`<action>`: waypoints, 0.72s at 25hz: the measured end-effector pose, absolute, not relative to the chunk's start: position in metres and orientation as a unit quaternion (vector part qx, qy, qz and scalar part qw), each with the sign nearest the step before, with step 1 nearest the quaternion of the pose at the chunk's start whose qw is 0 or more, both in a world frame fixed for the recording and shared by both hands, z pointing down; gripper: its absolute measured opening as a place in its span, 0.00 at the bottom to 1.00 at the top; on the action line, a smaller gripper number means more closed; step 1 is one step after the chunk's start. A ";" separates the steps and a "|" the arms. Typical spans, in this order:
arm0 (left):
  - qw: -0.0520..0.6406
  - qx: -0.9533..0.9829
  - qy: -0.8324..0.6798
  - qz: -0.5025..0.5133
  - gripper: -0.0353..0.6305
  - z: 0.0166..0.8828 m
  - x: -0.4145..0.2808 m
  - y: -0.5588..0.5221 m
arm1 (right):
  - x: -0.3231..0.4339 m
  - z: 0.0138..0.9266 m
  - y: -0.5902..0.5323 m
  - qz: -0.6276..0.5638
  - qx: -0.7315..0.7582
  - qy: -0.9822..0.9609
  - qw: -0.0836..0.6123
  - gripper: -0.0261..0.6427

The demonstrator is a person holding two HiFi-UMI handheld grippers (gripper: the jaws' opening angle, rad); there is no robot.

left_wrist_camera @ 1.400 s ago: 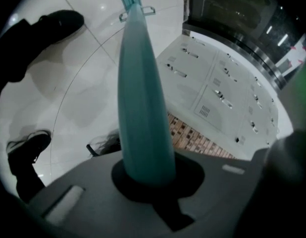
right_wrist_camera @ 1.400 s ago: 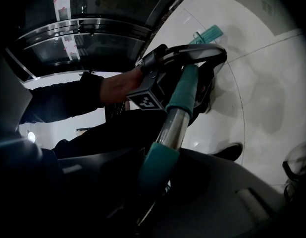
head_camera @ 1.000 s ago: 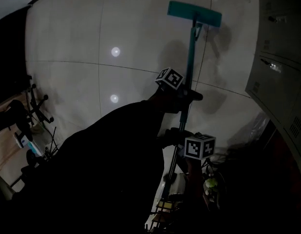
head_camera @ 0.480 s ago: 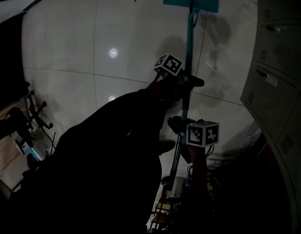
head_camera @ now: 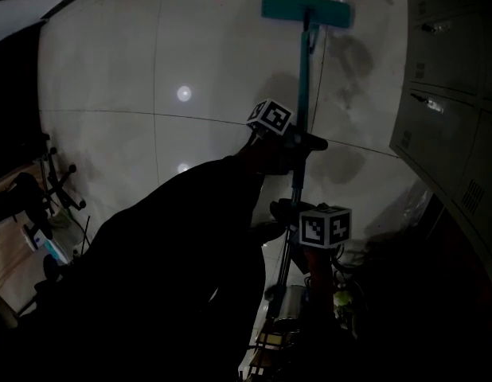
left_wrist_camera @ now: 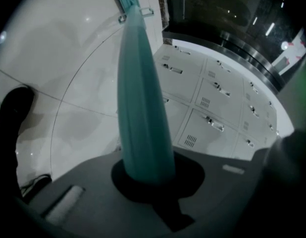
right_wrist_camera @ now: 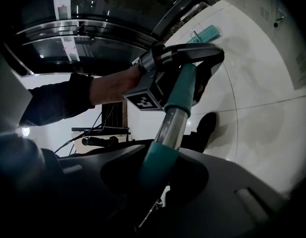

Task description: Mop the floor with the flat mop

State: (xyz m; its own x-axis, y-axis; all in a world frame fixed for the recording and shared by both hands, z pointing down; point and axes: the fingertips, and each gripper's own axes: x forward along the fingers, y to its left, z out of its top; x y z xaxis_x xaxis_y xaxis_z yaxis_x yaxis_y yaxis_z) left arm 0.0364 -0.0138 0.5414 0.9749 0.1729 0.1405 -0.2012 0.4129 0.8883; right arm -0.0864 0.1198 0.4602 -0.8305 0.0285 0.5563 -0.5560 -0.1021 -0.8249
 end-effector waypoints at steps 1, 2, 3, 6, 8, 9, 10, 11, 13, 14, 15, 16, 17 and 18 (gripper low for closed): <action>0.841 0.529 -0.014 0.113 0.08 0.539 0.038 0.004 | -0.085 0.457 0.137 0.714 0.206 -0.638 0.204 0.21; 0.841 0.528 -0.014 0.115 0.08 0.537 0.038 0.022 | -0.084 0.455 0.155 0.714 0.205 -0.638 0.204 0.21; 0.842 0.526 -0.013 0.117 0.08 0.535 0.039 0.041 | -0.084 0.453 0.173 0.714 0.203 -0.638 0.204 0.21; 0.845 0.521 -0.013 0.118 0.08 0.530 0.039 0.100 | -0.081 0.448 0.233 0.713 0.200 -0.639 0.211 0.21; 0.847 0.519 -0.012 0.116 0.08 0.527 0.039 0.142 | -0.081 0.444 0.275 0.713 0.197 -0.637 0.217 0.21; 0.848 0.517 -0.012 0.116 0.08 0.527 0.038 0.163 | -0.082 0.443 0.296 0.714 0.196 -0.635 0.219 0.21; 0.849 0.514 -0.012 0.117 0.08 0.526 0.036 0.184 | -0.083 0.442 0.317 0.716 0.194 -0.634 0.220 0.21; 0.851 0.511 -0.012 0.118 0.08 0.527 0.035 0.205 | -0.084 0.442 0.337 0.717 0.193 -0.632 0.221 0.21; 0.854 0.505 -0.015 0.121 0.08 0.530 0.031 0.245 | -0.087 0.443 0.376 0.720 0.189 -0.630 0.223 0.21; 0.856 0.503 -0.016 0.123 0.08 0.533 0.030 0.264 | -0.088 0.444 0.395 0.722 0.187 -0.628 0.224 0.21; 0.857 0.500 -0.017 0.125 0.08 0.535 0.029 0.283 | -0.089 0.445 0.413 0.724 0.186 -0.626 0.223 0.21; 0.858 0.498 -0.017 0.127 0.08 0.537 0.028 0.300 | -0.090 0.447 0.429 0.726 0.185 -0.624 0.223 0.21; 0.859 0.495 -0.016 0.129 0.08 0.539 0.026 0.316 | -0.091 0.448 0.444 0.728 0.185 -0.622 0.222 0.21; 0.860 0.492 -0.014 0.131 0.08 0.541 0.024 0.330 | -0.094 0.449 0.457 0.730 0.186 -0.620 0.222 0.22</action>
